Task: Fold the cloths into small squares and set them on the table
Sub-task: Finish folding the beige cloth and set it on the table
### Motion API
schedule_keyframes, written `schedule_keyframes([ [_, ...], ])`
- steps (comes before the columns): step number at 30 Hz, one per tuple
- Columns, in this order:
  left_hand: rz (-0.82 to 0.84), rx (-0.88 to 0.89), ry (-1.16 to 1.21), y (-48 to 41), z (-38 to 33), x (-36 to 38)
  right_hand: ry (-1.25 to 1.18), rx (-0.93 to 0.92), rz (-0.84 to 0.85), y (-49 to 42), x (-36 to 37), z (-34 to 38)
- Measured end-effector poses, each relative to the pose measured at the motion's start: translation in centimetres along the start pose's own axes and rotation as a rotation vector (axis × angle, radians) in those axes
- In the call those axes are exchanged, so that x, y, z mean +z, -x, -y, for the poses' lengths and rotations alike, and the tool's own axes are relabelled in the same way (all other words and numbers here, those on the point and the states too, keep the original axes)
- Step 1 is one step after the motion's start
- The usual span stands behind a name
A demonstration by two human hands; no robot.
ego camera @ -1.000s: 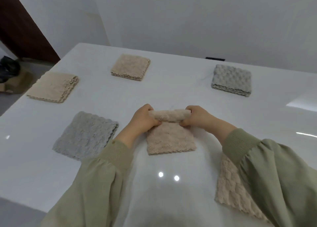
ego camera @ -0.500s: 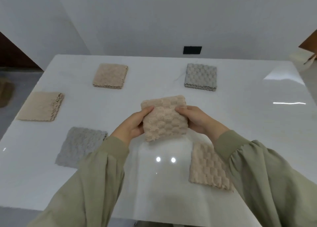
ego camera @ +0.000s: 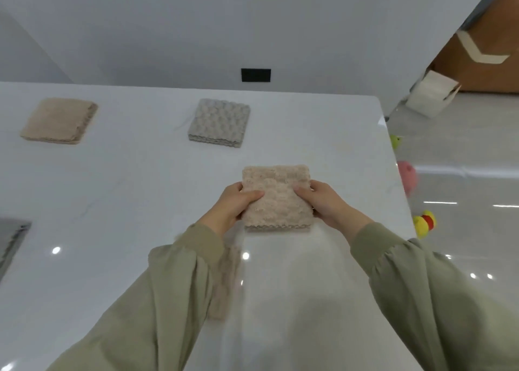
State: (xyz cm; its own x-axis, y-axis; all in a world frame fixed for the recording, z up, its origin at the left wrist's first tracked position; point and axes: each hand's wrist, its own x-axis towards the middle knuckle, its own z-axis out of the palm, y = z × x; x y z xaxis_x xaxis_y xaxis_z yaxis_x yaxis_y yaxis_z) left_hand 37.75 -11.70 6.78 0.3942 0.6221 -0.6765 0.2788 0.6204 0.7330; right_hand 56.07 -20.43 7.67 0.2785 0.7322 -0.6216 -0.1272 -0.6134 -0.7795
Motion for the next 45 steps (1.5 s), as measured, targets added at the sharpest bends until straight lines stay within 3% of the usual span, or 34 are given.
schedule_keyframes([
  [4, -0.006, -0.003, -0.066, -2.0, 0.9, 7.3, 0.050, -0.025, -0.166, 0.4, -7.1, -2.1],
  [10, -0.089, 0.146, -0.218, -4.2, 0.4, 13.5, 0.248, -0.059, -0.354, -0.6, -12.1, -3.6],
  [19, -0.204, 0.227, -0.458, -6.4, 0.2, 15.8, 0.435, -0.093, -0.504, -3.1, -13.9, -4.4],
  [22, -0.255, 0.284, -0.638, -6.1, 0.4, 16.4, 0.531, -0.122, -0.542, -3.0, -13.9, -4.7],
  [27, -0.203, 0.344, -0.800, -4.7, 1.2, 15.0, 0.842, -0.381, -0.730, -2.1, -12.1, -5.6],
  [30, -0.176, 0.374, -0.855, -3.3, 1.7, 12.4, 0.930, -0.536, -0.645, -1.1, -8.9, -5.3],
  [36, -0.237, 0.432, -0.816, 0.4, 3.2, 4.6, 0.852, -0.632, -0.306, 1.6, -0.1, -6.9],
  [39, -0.289, 0.467, -0.817, 2.1, 4.6, -0.2, 0.772, -0.596, -0.235, 2.7, 4.2, -7.7],
  [45, -0.452, 0.471, -0.737, 5.7, 8.3, -11.0, 0.534, -0.422, -0.262, 5.5, 12.1, -9.6],
])
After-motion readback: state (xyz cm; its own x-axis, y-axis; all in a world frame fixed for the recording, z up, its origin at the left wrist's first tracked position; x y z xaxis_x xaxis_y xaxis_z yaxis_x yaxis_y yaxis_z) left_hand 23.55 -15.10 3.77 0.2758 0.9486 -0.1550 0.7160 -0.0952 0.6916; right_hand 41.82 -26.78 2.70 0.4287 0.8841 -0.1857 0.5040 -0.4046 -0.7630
